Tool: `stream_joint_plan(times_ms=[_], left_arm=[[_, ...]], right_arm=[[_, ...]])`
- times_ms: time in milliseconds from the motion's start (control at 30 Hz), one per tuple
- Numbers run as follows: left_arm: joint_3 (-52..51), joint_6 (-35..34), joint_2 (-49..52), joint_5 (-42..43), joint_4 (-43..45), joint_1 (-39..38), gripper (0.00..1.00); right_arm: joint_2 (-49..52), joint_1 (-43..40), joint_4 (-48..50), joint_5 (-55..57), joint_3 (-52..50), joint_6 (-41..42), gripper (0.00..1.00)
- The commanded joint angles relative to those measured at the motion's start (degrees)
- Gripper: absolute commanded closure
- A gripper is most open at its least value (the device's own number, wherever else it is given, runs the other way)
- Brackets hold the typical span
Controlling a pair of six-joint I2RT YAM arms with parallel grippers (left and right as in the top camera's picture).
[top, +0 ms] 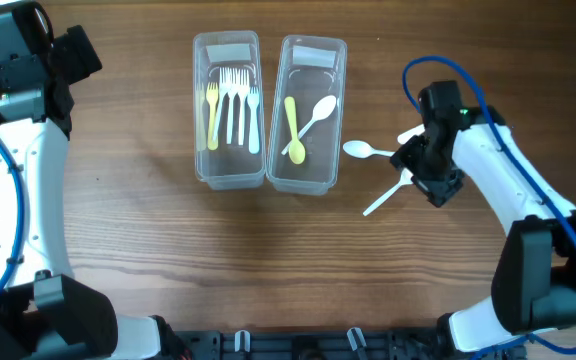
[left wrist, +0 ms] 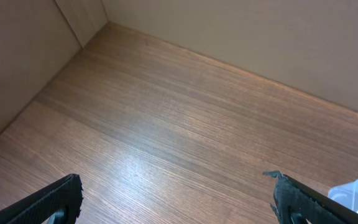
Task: Pack container
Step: 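Lower the right gripper onto a white spoon and grasp it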
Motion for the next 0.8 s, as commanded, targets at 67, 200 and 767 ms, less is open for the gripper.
stream_joint_plan(times_ms=[67,200,767], left_arm=[[0.5,-0.5,-0.2,-0.1,0.2,0.1,0.0],[0.5,-0.5,-0.2,-0.1,0.2,0.1,0.0],[0.5,-0.5,-0.2,-0.1,0.2,0.1,0.0]], right_arm=[[-0.6,2.6,8.0,0.7,-6.2,5.3,0.26],[-0.6,3.9,12.8,0.8,-10.5,10.6,0.27],[-0.4,3.9,19.2,0.9,-14.7,11.9,0.82]])
